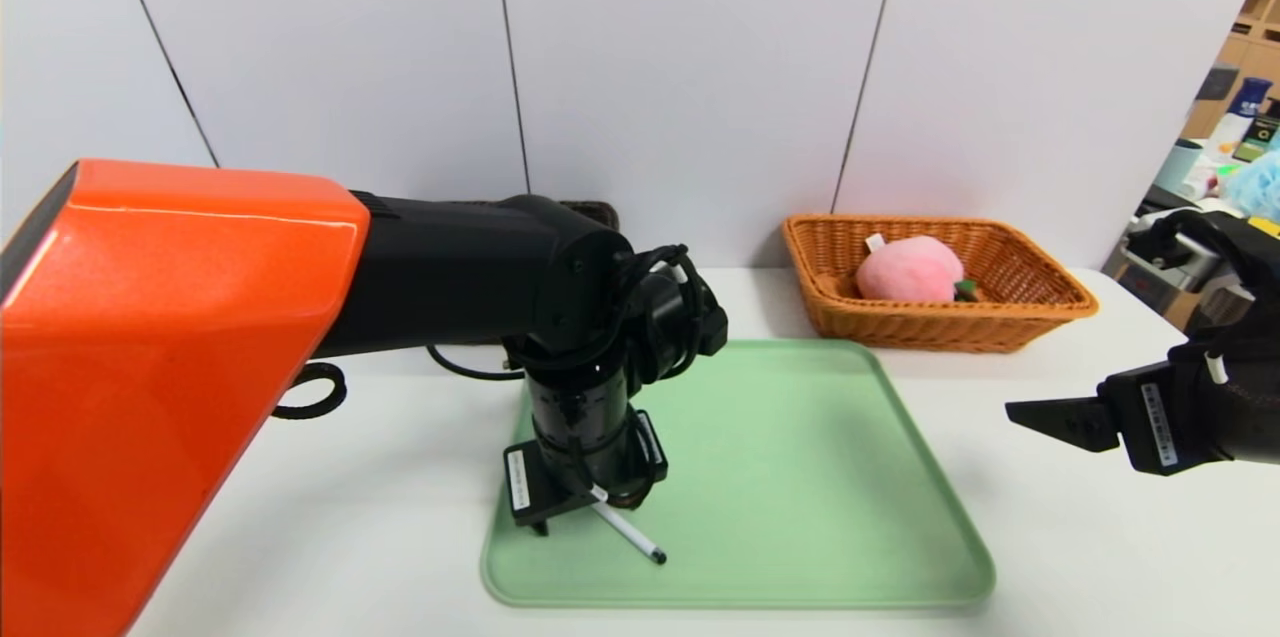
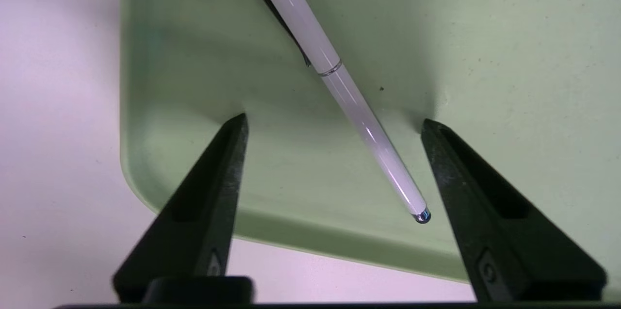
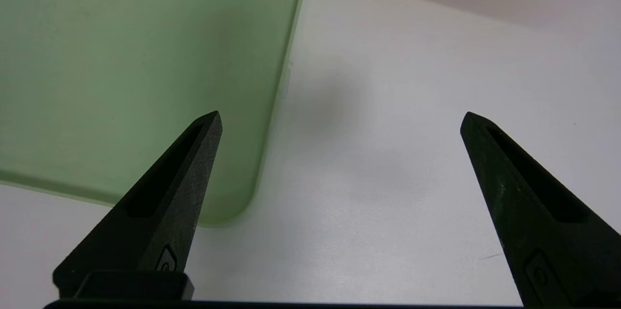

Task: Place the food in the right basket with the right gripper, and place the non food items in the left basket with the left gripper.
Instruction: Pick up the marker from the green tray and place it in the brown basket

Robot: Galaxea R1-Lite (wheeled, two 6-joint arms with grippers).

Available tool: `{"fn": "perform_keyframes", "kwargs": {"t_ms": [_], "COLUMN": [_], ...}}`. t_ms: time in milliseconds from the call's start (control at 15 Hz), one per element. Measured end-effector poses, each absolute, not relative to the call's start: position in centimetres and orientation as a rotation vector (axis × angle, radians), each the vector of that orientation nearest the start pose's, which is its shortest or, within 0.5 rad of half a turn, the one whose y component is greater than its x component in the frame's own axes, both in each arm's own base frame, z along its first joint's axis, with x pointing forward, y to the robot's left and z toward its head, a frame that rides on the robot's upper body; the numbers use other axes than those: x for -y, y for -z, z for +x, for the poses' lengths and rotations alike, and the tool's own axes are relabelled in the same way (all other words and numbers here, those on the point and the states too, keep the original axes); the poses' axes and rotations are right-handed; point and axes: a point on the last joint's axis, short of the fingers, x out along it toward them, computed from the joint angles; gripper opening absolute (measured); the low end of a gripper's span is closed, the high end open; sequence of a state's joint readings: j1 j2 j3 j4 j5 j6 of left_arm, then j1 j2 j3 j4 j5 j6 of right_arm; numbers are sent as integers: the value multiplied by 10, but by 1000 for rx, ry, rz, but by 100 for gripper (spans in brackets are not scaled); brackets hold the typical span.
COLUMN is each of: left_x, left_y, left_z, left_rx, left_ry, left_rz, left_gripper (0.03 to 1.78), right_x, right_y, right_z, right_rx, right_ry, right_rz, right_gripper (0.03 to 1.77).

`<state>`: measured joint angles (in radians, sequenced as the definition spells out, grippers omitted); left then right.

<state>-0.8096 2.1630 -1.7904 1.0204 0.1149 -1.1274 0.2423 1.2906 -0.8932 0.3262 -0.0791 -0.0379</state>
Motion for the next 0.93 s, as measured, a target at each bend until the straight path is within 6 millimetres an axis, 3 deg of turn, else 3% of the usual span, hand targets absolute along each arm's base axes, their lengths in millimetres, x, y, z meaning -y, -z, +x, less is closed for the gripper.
{"fn": "perform_keyframes", "kwargs": {"t_ms": [267,333,400,933], "left_x": [270,270,270,270], "left_y": [-155,-155,-155,-165], "left_z": [261,261,260,260], "left_rx": [-1366,-1365,-1365,-1349], "left_ry": [-188,-193,-198,-177], "left_rz": [-313,-318,-323,-343], "left_gripper": [77,49,5,5], "right_x": [-42,-42,-42,-42], "right_y": [-223,-223,-223,-221], "right_z": [179,179,179,178], "right_rx": [-713,-711,-712,-718], "right_ry": [-169,-169,-169,-170], "right_rz": [-152,-152,-151,-151], "right_gripper": [170,170,170,170]}}
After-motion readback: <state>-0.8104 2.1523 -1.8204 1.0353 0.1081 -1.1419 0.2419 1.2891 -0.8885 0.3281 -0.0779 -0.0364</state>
